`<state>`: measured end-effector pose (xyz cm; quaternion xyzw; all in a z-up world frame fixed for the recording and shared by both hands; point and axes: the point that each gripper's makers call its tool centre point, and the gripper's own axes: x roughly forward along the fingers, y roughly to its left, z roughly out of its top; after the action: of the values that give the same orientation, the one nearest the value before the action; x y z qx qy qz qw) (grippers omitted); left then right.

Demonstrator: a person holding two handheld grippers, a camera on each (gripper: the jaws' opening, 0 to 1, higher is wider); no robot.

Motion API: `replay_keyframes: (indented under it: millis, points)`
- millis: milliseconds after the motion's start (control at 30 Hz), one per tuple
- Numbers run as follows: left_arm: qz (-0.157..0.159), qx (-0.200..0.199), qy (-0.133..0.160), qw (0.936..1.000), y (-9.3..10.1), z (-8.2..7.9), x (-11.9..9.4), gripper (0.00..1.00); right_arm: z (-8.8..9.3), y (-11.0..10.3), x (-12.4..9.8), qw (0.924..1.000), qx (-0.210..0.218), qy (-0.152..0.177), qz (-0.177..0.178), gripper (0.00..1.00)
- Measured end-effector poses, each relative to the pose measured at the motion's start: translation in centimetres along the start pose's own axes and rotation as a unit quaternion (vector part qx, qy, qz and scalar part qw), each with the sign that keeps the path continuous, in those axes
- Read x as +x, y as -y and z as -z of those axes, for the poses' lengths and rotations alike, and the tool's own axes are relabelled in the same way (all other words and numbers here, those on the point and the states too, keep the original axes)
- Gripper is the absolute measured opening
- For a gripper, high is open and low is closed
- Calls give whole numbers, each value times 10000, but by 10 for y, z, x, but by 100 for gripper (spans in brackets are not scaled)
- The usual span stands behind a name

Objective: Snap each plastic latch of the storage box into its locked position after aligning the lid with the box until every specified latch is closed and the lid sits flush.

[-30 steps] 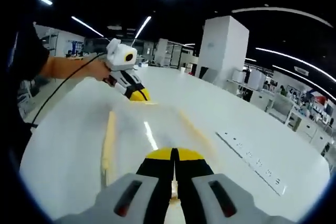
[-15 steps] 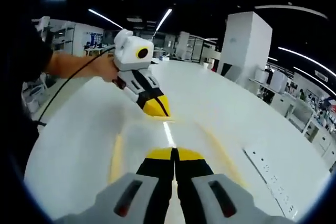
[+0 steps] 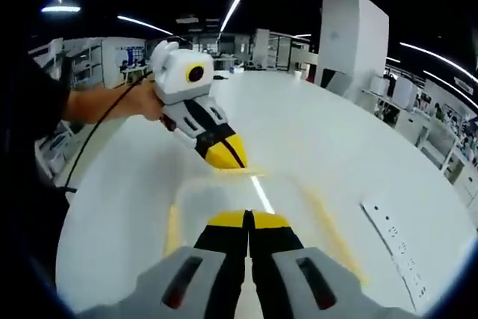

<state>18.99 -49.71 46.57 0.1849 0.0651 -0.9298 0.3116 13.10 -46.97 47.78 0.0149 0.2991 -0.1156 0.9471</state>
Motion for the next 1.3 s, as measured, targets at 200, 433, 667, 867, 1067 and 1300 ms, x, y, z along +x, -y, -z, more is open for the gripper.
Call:
replay_keyframes:
  millis: [200, 433, 667, 867, 1067, 1300]
  points:
    - [5, 37, -38, 10000, 1, 0, -1, 0, 1, -1, 2, 9986, -39, -517, -113, 0]
    - [25, -1, -53, 10000, 3, -1, -2, 0, 4, -3, 2, 9965, -125, -823, -40, 0]
    - [32, 71, -76, 9999, 3, 0, -3, 0, 0, -3, 1, 9985, -470, -241, -156, 0]
    - [51, -49, 64, 10000, 3, 1, -4, 0, 14, 26, -24, 9956, -534, 271, 719, 0]
    - [75, -71, 56, 9999, 3, 6, -3, 0, 36, 65, -90, 9797, 167, 1168, 1619, 4]
    - [152, -90, 73, 9998, 5, 10, -4, 0, 77, 62, -120, 9796, -262, 1170, 1615, 6]
